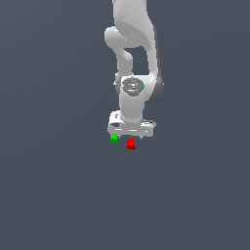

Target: Stack the red cube on top of the green cube.

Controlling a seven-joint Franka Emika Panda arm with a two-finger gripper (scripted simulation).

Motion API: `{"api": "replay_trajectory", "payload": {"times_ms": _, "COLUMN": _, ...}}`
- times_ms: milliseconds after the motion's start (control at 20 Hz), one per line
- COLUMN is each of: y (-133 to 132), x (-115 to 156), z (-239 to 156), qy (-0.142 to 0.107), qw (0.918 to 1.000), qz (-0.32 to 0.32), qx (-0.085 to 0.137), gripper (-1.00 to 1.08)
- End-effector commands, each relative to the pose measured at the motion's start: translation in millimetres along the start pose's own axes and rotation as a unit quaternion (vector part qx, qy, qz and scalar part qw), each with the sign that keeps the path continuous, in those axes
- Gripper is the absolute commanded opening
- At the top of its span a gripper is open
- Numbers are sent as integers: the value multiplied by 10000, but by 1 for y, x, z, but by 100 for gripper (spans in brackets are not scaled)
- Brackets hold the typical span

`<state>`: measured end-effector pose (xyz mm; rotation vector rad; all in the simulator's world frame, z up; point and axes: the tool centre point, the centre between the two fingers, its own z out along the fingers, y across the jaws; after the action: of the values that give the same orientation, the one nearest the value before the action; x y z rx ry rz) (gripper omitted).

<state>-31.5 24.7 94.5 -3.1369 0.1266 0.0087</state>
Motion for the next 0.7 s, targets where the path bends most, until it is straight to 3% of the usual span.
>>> {"api": "replay_trajectory", "payload": {"times_ms": 0, "y": -3, "x": -3, "z": 11, "qy": 17, "qw": 10000, "qz": 44, "qx": -4, "gripper": 100}}
{"api": "replay_trajectory", "payload": {"times_ms": 650, "y": -6, "x": -5, "z": 32, "qy": 20, "qw": 10000, "qz": 83, "qx": -9, "gripper": 100}}
